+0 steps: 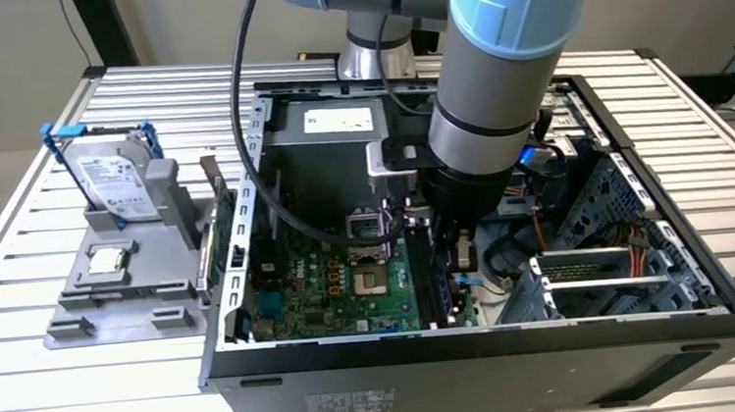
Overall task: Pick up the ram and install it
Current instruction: 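Press down the ram until it locks into place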
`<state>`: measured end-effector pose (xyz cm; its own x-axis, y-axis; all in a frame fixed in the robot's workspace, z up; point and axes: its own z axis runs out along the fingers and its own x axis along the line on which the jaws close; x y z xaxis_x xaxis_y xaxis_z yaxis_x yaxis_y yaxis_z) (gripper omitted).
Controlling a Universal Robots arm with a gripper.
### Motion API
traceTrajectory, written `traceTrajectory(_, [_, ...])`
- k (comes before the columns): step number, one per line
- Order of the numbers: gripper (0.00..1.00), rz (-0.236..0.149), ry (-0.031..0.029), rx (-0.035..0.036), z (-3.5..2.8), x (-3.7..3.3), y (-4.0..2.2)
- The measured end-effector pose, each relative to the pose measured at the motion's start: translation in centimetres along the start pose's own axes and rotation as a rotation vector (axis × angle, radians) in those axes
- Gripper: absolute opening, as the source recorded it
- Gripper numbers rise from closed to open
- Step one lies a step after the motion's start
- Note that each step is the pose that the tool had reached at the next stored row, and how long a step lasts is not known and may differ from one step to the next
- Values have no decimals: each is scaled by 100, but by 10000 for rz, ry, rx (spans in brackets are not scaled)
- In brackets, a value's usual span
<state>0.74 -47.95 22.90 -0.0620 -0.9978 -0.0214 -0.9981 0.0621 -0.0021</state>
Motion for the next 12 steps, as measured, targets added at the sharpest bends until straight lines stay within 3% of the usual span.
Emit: traceTrajectory(12, [0, 0, -1, 0, 0, 0, 0])
